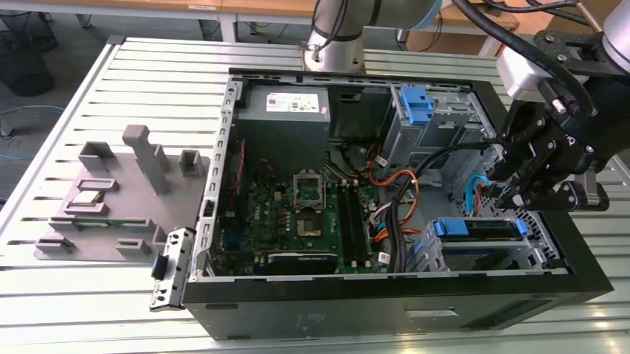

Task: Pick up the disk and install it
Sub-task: 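Insert the first disk wire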

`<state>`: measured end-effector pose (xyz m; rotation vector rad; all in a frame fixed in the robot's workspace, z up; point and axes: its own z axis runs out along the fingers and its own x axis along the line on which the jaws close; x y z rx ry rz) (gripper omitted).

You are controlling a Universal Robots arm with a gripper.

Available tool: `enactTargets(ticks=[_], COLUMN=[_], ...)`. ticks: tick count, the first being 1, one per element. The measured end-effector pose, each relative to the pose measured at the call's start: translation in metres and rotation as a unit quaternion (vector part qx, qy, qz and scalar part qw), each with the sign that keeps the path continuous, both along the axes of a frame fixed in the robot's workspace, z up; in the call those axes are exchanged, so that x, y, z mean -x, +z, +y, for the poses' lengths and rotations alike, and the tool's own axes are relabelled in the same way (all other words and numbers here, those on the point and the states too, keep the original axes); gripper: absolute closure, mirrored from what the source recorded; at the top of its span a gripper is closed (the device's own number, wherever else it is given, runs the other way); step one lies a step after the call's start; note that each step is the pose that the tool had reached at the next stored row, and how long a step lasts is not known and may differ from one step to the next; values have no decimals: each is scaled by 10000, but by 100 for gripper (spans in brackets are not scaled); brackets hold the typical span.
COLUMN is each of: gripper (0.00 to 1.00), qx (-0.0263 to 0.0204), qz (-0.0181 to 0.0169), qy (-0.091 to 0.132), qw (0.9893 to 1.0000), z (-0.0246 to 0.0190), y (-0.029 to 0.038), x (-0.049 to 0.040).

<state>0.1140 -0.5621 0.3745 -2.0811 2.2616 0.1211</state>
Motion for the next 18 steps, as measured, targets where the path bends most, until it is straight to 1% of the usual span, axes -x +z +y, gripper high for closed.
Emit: enactTargets(ticks=[2, 9, 14, 18], gripper=[58, 58, 58, 58], qx=[-2, -32, -44, -55], qz=[0, 0, 1, 0], qy=[0, 0, 0, -1], qw=[10000, 10000, 10000, 10000], z=[7, 31, 41, 42], y=[-22, -76, -111, -148], x=[-9, -45, -76, -82])
